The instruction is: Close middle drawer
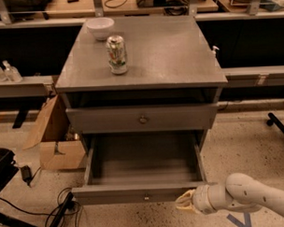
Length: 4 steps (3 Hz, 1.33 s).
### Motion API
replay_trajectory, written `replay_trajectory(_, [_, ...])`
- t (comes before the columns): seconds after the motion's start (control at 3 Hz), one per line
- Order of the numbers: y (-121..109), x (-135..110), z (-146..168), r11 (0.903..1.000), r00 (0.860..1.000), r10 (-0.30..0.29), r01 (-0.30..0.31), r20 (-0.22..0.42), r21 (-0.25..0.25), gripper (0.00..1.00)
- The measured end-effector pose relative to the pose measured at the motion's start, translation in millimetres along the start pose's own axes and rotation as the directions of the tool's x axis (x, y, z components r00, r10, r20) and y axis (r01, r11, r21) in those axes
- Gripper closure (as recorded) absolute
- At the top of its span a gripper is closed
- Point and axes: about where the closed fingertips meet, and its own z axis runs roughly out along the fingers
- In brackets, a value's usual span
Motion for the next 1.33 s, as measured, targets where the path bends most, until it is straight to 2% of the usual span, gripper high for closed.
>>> replay_trajectory(0.33, [-26, -4, 8, 0.9999, 1.0, -0.008, 0.008, 0.011, 0.01, 1.0])
replay_trajectory(0.67, [-40, -9, 12, 0.9998, 1.0, -0.015, 0.014, 0.018, 0.015, 1.0])
replay_trajectory(1.0, [-74, -17, 23, 0.9993, 0.999, -0.027, 0.026, 0.029, 0.028, 1.0])
replay_trajectory(1.33, [-90, -21, 27, 0.9989, 0.999, -0.033, 0.032, 0.035, 0.036, 1.0])
